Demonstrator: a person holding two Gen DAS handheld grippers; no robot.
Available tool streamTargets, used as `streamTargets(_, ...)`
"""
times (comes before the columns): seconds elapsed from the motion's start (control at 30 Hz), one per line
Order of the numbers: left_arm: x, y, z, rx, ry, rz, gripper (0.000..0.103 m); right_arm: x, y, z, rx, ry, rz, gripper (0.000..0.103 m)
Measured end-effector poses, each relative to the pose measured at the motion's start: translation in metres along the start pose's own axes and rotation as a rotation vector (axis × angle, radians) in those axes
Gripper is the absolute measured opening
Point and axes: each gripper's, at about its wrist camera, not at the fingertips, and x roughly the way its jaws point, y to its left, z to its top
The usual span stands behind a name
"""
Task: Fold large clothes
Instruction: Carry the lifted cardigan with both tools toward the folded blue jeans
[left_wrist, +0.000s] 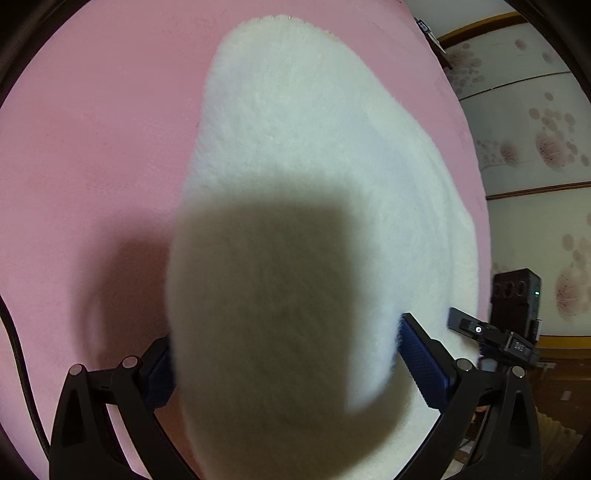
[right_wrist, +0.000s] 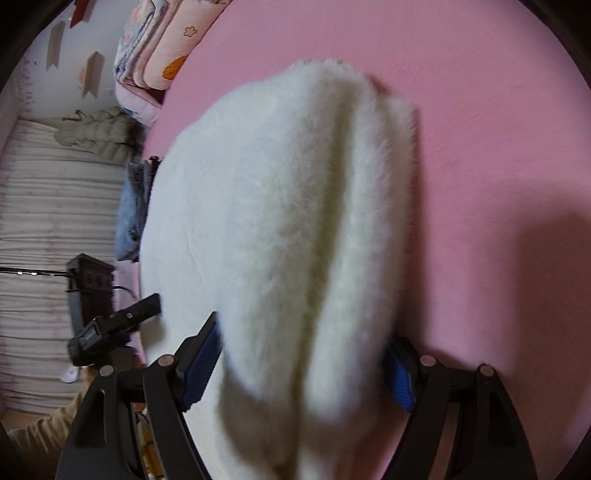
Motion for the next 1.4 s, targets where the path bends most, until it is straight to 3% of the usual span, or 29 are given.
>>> streamTargets(0.2,0.018,0.005,0.011,0.002,0.066,-0.068,0.103,0.009,0.004,0.008,-0.007,0.020,0.029,0.075)
streamTargets(0.3,0.022,-0.001,0.017,-0.008,0.075,-0.047,0.103,0.009,0.008,0.009,-0.003,0.015,0.015,0.069)
streamTargets(0.4,0.023,-0.017,0.018,-0.004,0.032,0.019,0.102,0.008,0.015,0.008,-0.002,0.004,-0.018,0.059)
streamTargets(0.5,0.020,-0.029,0.010,0.006,-0.013,0.076,0.093,0.003,0.025,0.006,-0.021,-0.011,-0.070,0.048)
streamTargets(0.63,0.010,-0.043,0.002,0.016,-0.047,0.124,0.074,-0.003,0.047,0.004,-0.080,-0.031,-0.158,0.044)
streamTargets(0.8,-0.007,-0.066,0.005,0.062,-0.067,0.160,0.067,-0.014,0.072,-0.004,-0.121,-0.078,-0.222,0.040)
streamTargets(1.0,-0.051,-0.068,-0.009,0.118,-0.052,0.085,0.066,-0.034,0.115,-0.039,-0.128,-0.142,-0.270,0.039)
streamTargets(1.13,-0.101,-0.049,-0.016,0.164,-0.001,0.052,0.066,-0.033,0.170,-0.082,-0.083,-0.175,-0.309,0.039)
streamTargets(1.27,-0.168,-0.014,-0.013,0.215,0.001,0.061,0.066,-0.010,0.234,-0.112,-0.055,-0.179,-0.299,0.039)
streamTargets(1.4,-0.232,0.042,-0.001,0.179,-0.026,0.089,0.066,0.038,0.306,-0.118,-0.079,-0.169,-0.275,0.039)
